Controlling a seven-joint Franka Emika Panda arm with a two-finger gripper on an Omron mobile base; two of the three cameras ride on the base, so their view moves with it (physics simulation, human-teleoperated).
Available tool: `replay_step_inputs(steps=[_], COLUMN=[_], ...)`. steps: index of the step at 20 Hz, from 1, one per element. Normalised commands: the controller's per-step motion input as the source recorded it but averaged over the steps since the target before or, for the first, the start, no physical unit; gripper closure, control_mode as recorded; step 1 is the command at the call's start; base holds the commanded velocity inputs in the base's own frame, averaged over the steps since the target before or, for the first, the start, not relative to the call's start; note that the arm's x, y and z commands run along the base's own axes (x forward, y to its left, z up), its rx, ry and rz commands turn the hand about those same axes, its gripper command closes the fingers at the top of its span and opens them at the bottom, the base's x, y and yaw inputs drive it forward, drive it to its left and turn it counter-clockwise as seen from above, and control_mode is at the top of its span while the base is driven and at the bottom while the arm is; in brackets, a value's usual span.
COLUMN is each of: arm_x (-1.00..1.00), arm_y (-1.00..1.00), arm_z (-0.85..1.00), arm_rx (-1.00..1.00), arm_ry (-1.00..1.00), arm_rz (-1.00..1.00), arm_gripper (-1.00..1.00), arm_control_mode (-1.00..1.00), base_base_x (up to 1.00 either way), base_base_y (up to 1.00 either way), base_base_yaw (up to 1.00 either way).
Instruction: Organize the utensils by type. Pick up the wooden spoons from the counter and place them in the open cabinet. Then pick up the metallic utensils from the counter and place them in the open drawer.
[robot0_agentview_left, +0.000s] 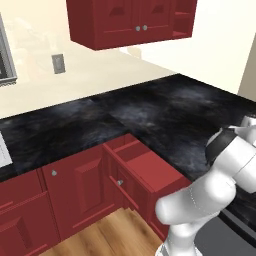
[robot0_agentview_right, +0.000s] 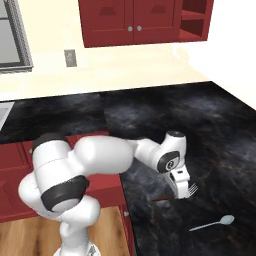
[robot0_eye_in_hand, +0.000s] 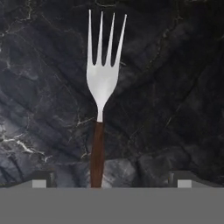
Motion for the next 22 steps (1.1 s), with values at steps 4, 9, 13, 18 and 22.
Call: replay_step_inputs(steps=[4, 9, 13, 18, 22], arm_x=[0.21, 0.27, 0.15, 0.05, 0.00], arm_y=[-0.03, 0.00, -0.03, 0.00, 0.00], arm_z=[-0.37, -0.27, -0.25, -0.22, -0.27], arm_rx=[0.12, 0.08, 0.04, 0.00, 0.00], arm_ry=[0.00, 0.00, 0.03, 0.02, 0.00], arm_rz=[-0.03, -0.07, -0.07, -0.08, -0.08], arm_gripper=[-1.00, -1.00, -1.00, -1.00, -1.00], arm_control_mode=[-1.00, -1.00, -1.00, -1.00, -1.00], base_base_x=[0.00, 0.00, 0.00, 0.00, 0.00], base_base_y=[0.00, 0.00, 0.00, 0.00, 0.00], base_base_yaw=[0.00, 0.00, 0.00, 0.00, 0.00])
